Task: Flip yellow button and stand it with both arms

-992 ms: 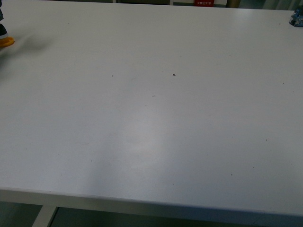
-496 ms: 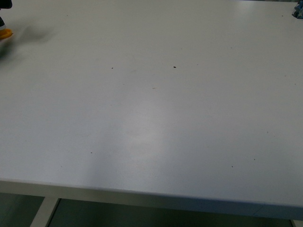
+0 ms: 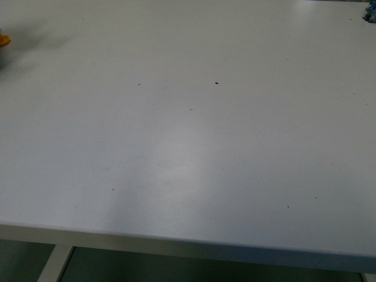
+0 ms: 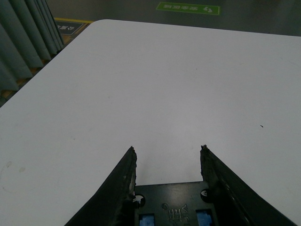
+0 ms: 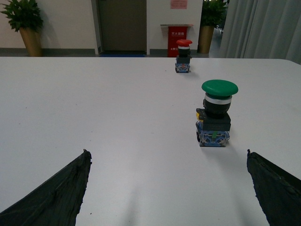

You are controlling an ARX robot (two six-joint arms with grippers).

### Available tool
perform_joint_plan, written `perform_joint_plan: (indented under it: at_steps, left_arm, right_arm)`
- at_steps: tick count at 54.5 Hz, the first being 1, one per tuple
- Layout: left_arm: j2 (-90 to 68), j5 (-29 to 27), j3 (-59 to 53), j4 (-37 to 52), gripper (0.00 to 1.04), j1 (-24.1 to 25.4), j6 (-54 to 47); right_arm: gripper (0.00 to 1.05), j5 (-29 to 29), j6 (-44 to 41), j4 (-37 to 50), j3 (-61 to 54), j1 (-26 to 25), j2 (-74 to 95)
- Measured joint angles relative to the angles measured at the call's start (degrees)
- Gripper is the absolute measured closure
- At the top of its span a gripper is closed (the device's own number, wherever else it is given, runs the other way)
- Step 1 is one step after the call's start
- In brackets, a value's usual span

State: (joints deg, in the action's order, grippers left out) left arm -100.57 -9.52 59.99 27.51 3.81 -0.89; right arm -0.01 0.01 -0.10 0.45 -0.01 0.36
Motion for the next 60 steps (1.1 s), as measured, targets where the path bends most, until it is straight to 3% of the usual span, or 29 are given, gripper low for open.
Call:
perform_joint_plan:
  at_steps: [15,26,35,53,60]
  left_arm:
    - [0.0,0.3,-1.2,1.9,0.70,-0.6,0.8]
    - [0.6,3.6,-2.7,5.8,0.70,-2.5,4.7]
    - [1.8,7.0,-3.6,11.9,0.70,-5.9,14.3]
    - [0.5,7.1,-2.6,18.6,0.70,-11.6,35.1]
    - [-3.1,10.3,-2.4,24.4,0.70,-15.5,45.3]
  right_arm:
    - [0.07,0.0,0.0,0.0,0.0,0.0,0.0]
    - [0.07,0.0,0.0,0.0,0.0,0.0,0.0]
    - [0.07,0.0,0.0,0.0,0.0,0.0,0.0]
    - [0.07,0.0,0.0,0.0,0.0,0.0,0.0]
    - [0.07,0.0,0.0,0.0,0.0,0.0,0.0]
